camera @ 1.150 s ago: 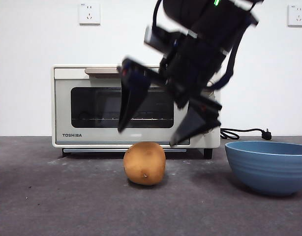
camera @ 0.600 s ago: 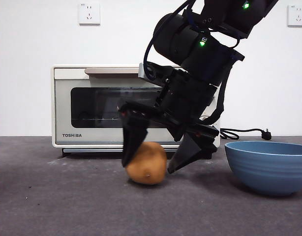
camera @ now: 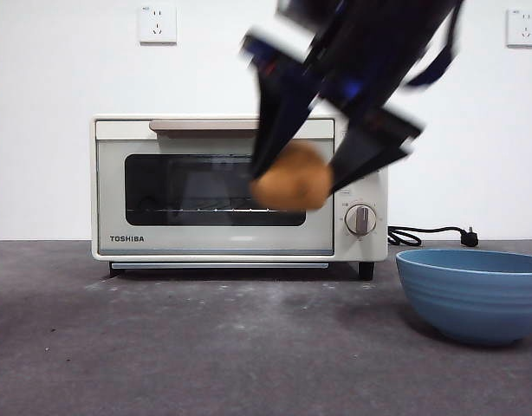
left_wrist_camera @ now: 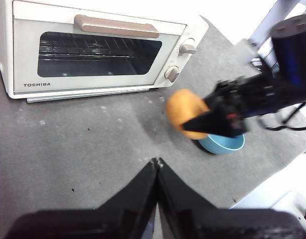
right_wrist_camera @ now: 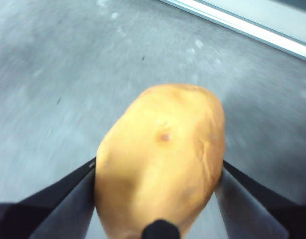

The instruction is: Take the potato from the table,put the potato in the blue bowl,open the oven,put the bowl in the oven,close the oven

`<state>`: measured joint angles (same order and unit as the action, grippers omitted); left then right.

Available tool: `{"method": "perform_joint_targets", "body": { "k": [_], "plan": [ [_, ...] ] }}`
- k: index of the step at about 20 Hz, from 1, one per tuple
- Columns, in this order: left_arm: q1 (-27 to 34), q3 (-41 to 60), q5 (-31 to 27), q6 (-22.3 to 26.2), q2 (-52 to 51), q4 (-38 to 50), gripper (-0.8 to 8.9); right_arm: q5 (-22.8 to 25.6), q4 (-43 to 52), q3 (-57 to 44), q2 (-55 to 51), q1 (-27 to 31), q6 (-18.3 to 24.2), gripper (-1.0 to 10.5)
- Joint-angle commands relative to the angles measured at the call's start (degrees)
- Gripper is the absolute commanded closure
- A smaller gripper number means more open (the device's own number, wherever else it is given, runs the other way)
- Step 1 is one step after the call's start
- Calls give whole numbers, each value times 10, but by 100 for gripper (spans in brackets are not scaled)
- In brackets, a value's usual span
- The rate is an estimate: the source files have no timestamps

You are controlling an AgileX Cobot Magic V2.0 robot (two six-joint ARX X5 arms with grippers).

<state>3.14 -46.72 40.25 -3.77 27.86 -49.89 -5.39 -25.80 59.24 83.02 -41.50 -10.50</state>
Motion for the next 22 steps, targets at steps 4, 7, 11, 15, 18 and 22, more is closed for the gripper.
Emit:
{"method": "perform_joint_targets", "body": {
  "k": [4,7,11,15,18,22],
  "plan": [
    [-2,1,2,10,-1,1,822,80,-149,1,-98,43,51,963],
    [-2,1,2,10,-1,1,822,79,-183,-7,-98,91,70,964],
    [-2,1,2,10,-1,1,822,67,-122,-73,-86,135,70,964],
    [-2,1,2,11,-1,1,822,38,-49,-129,-51,148,64,963],
    [-2,1,2,10,-1,1,821,38,-30,-132,-19,148,63,963],
    [-2,1,2,10,-1,1,821,40,-31,-132,3,148,63,903]
  ]
}}
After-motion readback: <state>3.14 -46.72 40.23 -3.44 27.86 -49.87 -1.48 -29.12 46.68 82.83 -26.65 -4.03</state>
